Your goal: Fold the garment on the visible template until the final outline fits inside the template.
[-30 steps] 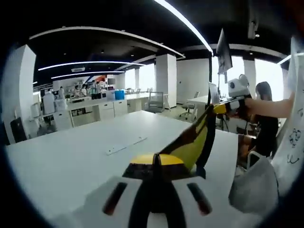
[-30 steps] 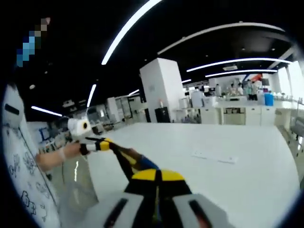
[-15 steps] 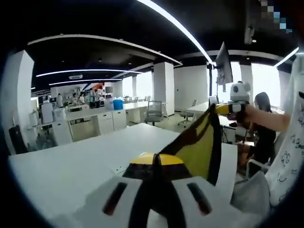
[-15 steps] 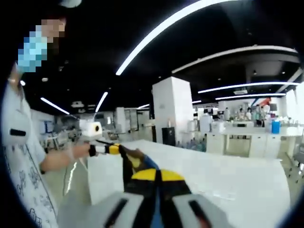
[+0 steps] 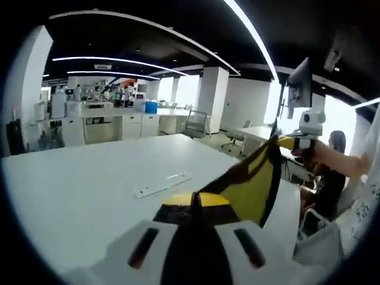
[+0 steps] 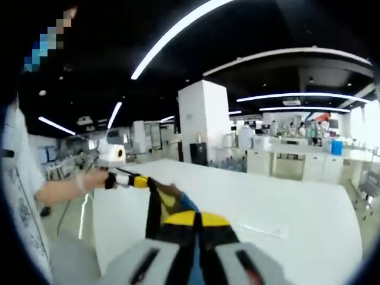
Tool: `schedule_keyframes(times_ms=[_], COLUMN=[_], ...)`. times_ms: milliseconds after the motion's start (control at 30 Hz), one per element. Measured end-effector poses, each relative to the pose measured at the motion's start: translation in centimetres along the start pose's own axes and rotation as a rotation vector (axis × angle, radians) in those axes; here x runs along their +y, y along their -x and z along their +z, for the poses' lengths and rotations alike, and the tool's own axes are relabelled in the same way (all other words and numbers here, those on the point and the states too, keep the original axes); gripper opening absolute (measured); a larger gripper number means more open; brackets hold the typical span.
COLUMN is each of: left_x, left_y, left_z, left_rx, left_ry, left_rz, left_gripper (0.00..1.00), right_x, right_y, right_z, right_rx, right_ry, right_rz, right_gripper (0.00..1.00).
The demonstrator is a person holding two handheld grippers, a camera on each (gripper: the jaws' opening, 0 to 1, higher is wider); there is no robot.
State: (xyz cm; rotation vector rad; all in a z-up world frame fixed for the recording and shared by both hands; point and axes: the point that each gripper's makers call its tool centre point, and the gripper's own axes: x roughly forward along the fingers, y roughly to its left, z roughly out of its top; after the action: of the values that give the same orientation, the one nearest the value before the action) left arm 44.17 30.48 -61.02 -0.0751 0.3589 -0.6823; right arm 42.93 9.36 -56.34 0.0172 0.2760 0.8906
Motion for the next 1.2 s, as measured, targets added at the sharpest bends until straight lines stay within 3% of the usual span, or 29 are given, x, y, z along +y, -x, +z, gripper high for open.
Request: schedule_keyframes(times_ms=[67, 133, 267, 400, 433, 500, 600, 733, 1000, 1067, 1133, 1200], left_x=[0.5, 1.2, 4.2, 6.5, 7.2, 8.3, 10.1, 11.7, 13.1, 14.1, 13.5, 13.6], left_y=[-2.0, -3.6, -6.1, -8.1, -8.7, -9.8, -11.1, -13.2, -16.9, -17.3, -17.2, -17.1], left_z=[-2.9, -4.7, -7.3, -8.9, -9.5, -10.2, -11.2, -12.5, -14.2, -14.9, -15.5, -16.0], left_rx=[0.055, 0.080, 0.108, 0.093, 0.091, 0.086, 0.100, 0.110, 0.158, 0.177, 0.192, 0.201], left_ry=[0.061, 0.073, 0.078, 0.091, 0.132, 0.179, 0.171, 0.214, 0.212, 0.218, 0.217, 0.212], left_rz=[0.013, 0.007, 0.046, 0.124, 0.142, 0.159, 0.183, 0.214, 0.245, 0.258, 0.263, 0.264], left_gripper=[0.00, 0.00, 0.00, 0.00, 0.00, 0.00, 0.00, 0.00, 0.00, 0.00, 0.00, 0.00], right_x=[-1.8, -2.9, -5.4, -8.5, -9.2, -10.4, -12.3, -14.7, -17.3, -17.4, -17.7, -17.6], right_y=[-1.9, -3.1, -5.9, -8.8, -9.6, -10.7, -12.5, -14.5, -16.9, -16.7, -16.9, -17.3], right_z=[-2.5, -3.7, -6.4, -9.3, -10.0, -11.1, -13.6, -16.6, -19.4, -20.0, -20.4, -20.9], right_rx=[0.048, 0.061, 0.105, 0.154, 0.161, 0.173, 0.208, 0.261, 0.294, 0.317, 0.344, 0.346], right_ry=[-0.051, -0.044, -0.084, -0.099, -0.110, -0.143, -0.167, -0.151, -0.177, -0.136, -0.059, -0.067], right_rz=[-0.029, -0.025, -0.029, -0.035, -0.031, -0.039, -0.052, -0.066, -0.109, -0.126, -0.131, -0.123], right_gripper=[0.00, 0.00, 0.00, 0.00, 0.00, 0.00, 0.00, 0.00, 0.00, 0.00, 0.00, 0.00])
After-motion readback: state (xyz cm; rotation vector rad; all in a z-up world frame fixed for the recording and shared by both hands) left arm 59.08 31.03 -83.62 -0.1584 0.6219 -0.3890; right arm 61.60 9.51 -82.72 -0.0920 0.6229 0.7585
